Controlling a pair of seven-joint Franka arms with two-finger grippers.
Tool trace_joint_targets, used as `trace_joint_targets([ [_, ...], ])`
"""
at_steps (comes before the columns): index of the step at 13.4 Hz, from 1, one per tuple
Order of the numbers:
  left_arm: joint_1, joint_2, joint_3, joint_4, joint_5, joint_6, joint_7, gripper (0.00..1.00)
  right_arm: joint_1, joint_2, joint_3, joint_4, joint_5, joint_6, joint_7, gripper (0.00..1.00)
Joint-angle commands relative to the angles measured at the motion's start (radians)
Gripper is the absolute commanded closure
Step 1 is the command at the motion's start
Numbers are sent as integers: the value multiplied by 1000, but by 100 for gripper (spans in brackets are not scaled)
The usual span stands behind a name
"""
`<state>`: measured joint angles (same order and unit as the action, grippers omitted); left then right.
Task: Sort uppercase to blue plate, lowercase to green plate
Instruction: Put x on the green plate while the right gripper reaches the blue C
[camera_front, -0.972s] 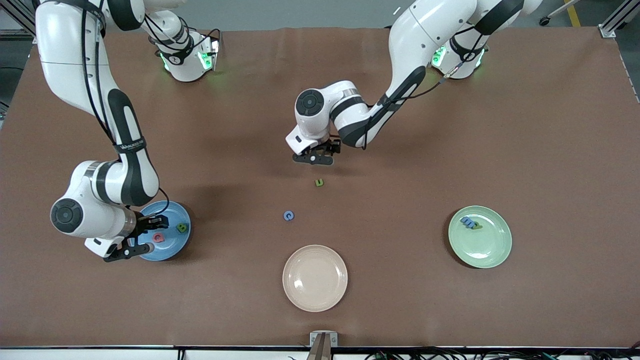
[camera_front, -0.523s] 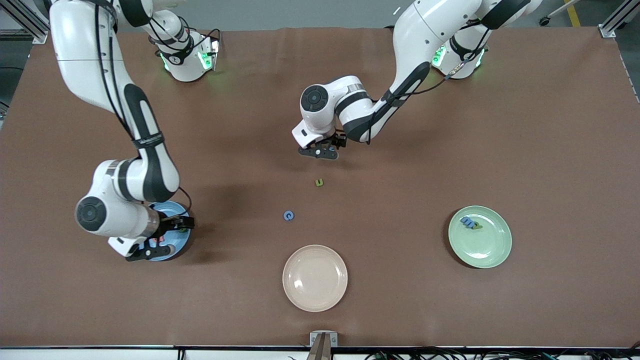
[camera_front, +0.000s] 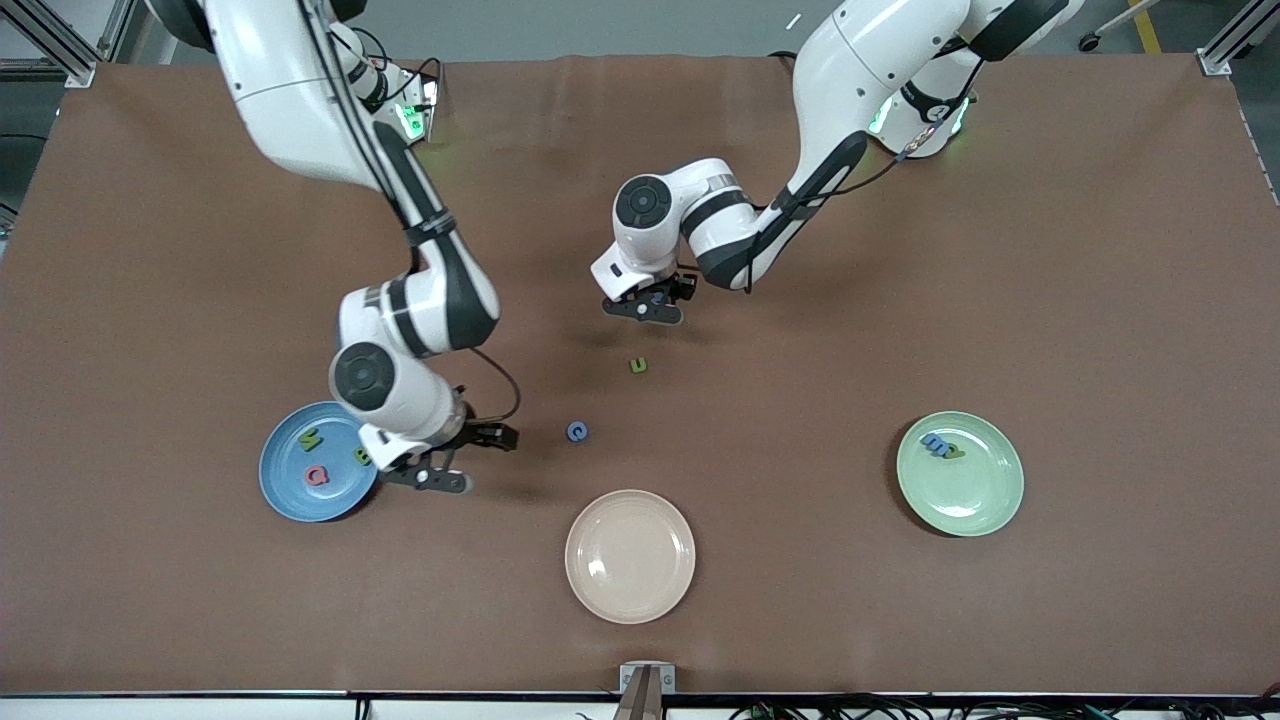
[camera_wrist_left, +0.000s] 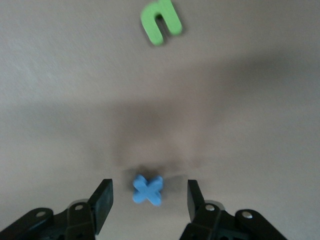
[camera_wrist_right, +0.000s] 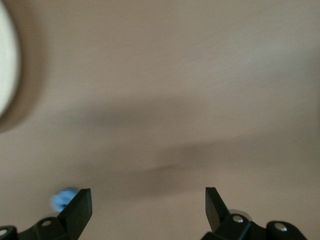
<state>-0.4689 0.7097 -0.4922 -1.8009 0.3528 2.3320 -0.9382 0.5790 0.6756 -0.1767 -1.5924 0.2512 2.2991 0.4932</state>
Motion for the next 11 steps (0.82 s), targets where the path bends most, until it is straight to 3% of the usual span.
trace_joint_targets([
  [1, 21, -7, -11, -23, 28, 23, 12, 34, 79, 33, -12, -17, 17, 81, 117, 0],
  [5, 21, -13, -14, -44, 25, 23, -7, 38, 142, 68, -12, -18, 14, 132, 128, 0],
  [11, 21, -15, -19, -60, 25, 23, -8, 40, 179, 99, -12, -11, -36, 169, 114, 11],
])
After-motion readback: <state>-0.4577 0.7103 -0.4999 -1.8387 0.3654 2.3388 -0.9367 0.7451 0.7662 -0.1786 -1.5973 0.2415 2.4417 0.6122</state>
